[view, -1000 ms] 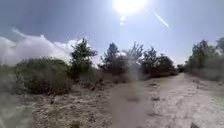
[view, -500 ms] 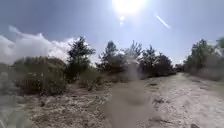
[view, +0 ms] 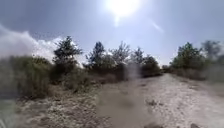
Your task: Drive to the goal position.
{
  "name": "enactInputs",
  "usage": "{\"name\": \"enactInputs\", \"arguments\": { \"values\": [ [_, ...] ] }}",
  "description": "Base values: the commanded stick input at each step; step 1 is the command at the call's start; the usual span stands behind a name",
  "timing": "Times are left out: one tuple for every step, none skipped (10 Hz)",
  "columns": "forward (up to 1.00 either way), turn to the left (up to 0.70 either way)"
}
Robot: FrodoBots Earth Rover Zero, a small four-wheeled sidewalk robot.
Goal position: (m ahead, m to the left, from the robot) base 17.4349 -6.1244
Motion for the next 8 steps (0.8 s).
{"name": "enactInputs", "arguments": {
  "values": [
    [0.45, -0.27],
    [0.45, -0.27],
    [0.45, -0.08],
    [0.45, 0.02],
    [0.45, 0.02],
    [0.45, 0.02],
    [0.45, 0.02],
    [0.45, 0.02]
  ]
}}
